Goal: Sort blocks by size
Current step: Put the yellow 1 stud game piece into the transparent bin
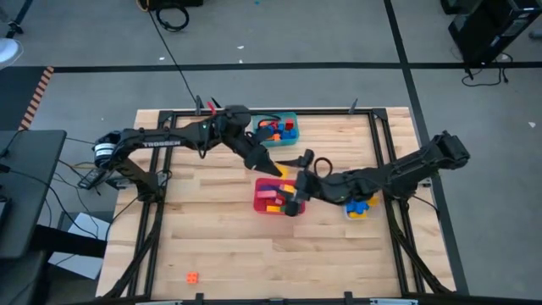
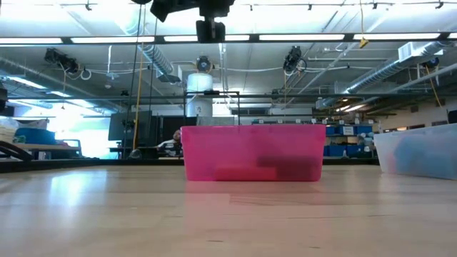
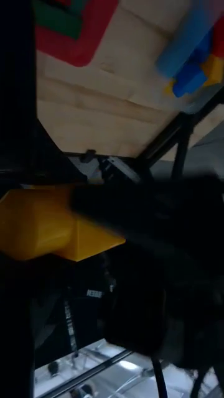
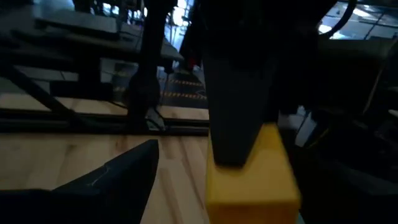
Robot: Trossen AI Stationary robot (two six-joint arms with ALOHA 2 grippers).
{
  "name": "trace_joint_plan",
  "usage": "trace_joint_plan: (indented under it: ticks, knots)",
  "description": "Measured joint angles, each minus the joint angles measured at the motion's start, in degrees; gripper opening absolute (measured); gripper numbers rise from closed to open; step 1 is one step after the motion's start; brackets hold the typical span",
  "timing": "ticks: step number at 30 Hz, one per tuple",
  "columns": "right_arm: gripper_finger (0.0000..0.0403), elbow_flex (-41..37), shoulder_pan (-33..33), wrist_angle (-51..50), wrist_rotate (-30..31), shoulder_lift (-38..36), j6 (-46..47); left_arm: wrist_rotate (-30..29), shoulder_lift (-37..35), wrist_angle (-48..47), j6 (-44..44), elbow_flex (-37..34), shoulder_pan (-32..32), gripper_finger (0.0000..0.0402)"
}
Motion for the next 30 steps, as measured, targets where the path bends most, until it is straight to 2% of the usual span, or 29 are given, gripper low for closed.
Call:
trace_joint_plan:
  ticks: [8, 12, 20, 30]
  knots:
    - [0.0296, 2.2, -1.9, -0.4, 0.4, 2.5, 0.3, 1.9, 0.3, 0.0, 0.6, 0.0, 0.3, 0.0147]
    - [0.0251, 2.2, -2.1, 0.0, 0.9, 2.1, 0.6, 0.9, 0.3, -0.1, 0.6, 0.0, 0.3, 0.0158]
    - [0.0147, 2.2, -2.3, -0.8, 3.1, 2.3, -0.1, -5.2, 0.3, -0.3, 0.0, 0.0, 0.3, 0.016]
    - [0.0159, 2.2, -2.4, -2.2, 6.3, 2.3, -0.2, -8.7, 0.3, 0.2, 1.5, 0.0, 0.3, 0.016]
